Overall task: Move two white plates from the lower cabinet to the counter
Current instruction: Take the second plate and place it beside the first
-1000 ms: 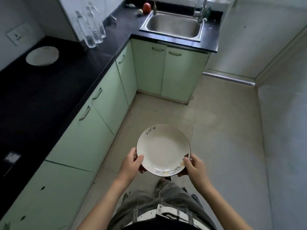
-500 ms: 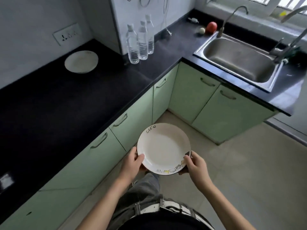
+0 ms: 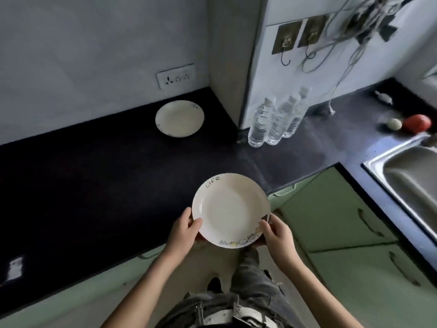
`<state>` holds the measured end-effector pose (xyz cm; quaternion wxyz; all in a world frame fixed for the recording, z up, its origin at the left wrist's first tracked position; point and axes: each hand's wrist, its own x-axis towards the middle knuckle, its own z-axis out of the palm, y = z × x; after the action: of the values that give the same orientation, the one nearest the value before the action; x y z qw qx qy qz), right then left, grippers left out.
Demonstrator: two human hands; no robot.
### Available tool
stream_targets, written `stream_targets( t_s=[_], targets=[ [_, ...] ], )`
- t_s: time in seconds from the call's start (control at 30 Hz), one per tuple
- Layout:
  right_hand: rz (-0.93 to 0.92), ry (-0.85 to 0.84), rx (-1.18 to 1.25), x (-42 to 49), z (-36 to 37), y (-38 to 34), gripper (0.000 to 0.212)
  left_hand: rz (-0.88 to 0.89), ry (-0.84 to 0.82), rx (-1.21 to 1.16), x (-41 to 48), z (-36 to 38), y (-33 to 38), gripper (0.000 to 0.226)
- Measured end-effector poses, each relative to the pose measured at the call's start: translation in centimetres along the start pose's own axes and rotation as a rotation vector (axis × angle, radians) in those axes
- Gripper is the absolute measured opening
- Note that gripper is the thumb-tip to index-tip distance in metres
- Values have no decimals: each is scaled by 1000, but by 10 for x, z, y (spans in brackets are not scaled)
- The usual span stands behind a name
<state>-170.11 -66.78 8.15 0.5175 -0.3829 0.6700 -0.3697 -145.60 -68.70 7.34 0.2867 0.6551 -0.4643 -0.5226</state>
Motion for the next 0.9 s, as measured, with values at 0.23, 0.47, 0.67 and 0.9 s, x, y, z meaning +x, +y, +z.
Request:
stream_targets(
  t_s=[0.23,0.47,0.67,0.9],
  targets=[
    [-29,-278,-86,121,15,-49,19,-109,289,-159,51,4,23,6],
    [-74,-551,-171,210,73,-89,19,-193,500,-350,88,-26,31,9],
    [-93,-688,-157,249,157,-115,19,-211,608,-435,127,-91,19,13],
    [-63,-689,-61,283,255,-120,17,-189,603,-520,187,-184,-19,17]
  ],
)
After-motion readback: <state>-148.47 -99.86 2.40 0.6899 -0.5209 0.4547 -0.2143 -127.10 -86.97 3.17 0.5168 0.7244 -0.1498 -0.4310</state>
